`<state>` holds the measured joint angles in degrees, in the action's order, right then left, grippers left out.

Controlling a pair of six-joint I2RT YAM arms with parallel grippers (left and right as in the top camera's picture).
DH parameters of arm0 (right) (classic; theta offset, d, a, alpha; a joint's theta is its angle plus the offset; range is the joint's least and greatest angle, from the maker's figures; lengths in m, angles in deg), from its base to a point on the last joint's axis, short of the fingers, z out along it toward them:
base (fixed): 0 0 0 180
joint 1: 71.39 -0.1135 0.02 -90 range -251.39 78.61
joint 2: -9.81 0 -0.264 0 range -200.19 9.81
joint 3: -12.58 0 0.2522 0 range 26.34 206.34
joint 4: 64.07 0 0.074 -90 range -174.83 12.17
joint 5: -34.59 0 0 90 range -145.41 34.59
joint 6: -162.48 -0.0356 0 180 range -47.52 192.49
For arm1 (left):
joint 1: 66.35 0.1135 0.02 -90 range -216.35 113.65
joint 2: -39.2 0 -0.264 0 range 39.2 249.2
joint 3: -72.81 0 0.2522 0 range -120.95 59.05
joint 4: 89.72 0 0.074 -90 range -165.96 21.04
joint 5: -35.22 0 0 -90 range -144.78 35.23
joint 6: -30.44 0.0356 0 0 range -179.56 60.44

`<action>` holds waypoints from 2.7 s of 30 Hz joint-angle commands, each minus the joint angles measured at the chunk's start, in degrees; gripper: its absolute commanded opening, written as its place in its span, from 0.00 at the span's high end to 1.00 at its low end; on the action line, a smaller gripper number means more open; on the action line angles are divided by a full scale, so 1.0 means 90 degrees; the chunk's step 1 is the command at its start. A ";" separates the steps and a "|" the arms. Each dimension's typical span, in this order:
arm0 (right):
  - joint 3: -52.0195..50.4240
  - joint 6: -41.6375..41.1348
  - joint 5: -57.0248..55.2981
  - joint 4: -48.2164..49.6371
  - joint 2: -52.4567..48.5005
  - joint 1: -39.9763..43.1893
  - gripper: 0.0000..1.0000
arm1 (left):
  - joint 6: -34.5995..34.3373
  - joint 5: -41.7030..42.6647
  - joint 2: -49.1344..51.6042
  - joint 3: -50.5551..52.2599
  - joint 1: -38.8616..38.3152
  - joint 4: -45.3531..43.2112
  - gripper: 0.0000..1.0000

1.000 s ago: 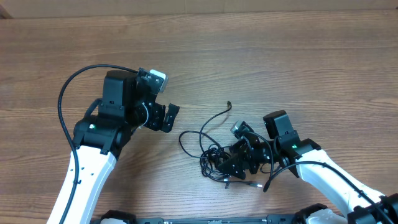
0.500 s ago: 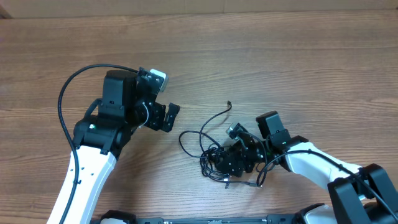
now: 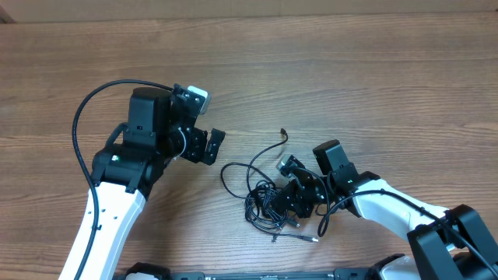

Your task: Untangle cables

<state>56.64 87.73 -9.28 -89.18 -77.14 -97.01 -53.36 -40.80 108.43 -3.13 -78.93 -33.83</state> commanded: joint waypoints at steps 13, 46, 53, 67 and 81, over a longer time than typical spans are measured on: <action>0.1659 -0.2662 0.2630 0.1936 0.0663 0.1331 0.96 | 0.0073 0.1025 0.0046 0.0010 0.0061 0.0075 0.01; 0.1659 -0.8648 0.2727 0.6713 0.0661 0.2023 0.96 | 0.0345 0.3801 0.0046 0.0010 0.0053 -0.1496 0.08; 0.1659 -0.9576 0.2725 0.7293 0.0661 0.2023 0.96 | 0.0359 0.3808 0.0046 0.0010 0.0002 -0.2239 0.10; 0.1659 -1.0363 0.2147 0.7995 0.0661 0.2023 0.96 | 0.0168 0.4116 0.0046 0.0010 -0.0571 -0.3094 0.00; 0.1651 -1.0382 0.2776 0.7898 0.0661 0.2021 0.96 | 0.0095 0.4051 0.0046 0.0010 -0.0563 -0.3929 0.18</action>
<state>70.59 -5.56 14.11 -18.28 -72.29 -78.87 -52.07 -5.04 108.65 -3.13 -83.80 -68.32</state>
